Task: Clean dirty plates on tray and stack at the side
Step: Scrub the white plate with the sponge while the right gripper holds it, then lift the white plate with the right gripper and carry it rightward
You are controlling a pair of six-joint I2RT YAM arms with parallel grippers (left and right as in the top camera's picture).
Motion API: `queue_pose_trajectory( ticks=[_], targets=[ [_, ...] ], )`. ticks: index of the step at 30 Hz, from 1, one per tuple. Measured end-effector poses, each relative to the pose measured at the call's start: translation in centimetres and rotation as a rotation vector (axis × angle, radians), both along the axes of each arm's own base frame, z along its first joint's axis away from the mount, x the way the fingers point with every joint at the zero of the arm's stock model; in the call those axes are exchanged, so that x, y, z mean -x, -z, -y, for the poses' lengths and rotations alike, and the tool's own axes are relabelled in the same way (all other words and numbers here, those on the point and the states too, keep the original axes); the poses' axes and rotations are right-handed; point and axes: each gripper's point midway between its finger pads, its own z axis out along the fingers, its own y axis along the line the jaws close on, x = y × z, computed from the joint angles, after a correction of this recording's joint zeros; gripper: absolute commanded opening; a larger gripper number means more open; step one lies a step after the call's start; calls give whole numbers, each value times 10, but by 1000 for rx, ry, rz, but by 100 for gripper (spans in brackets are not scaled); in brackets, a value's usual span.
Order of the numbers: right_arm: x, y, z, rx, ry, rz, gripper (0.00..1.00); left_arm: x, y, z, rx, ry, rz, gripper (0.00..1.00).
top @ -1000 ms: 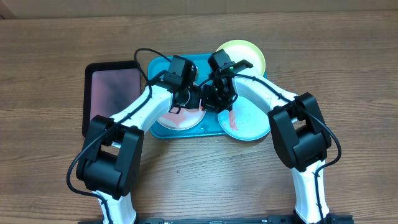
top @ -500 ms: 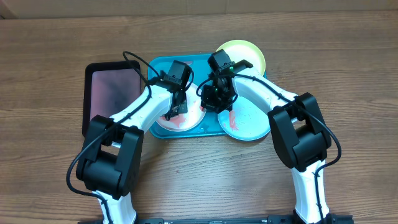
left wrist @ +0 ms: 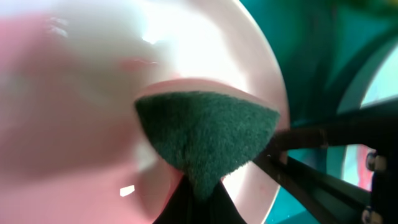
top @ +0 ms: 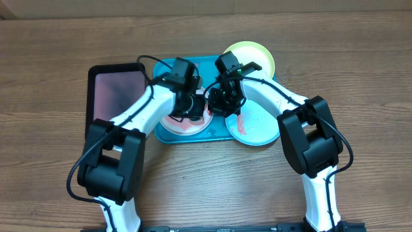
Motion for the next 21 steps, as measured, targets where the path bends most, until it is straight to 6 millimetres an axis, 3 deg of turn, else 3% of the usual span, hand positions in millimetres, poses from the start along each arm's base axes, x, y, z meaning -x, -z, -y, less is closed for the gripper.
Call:
queue_pose_trajectory(
  ticks=[7,10,15,21],
  targets=[
    [-3,0,0,3,-21,25,4,-31,-38,-58,-41,-226,-30,4],
    [-2,-2,9,59,-30,26,4,-24,-46,-80,-125,-274,-72,4],
    [-17,-17,26,185,-38,88,4,-21,-55,-94,-215,-292,-79,4],
    [-44,-55,45,360,-25,235,4,-23,-56,-104,-243,-337,-73,4]
  ],
)
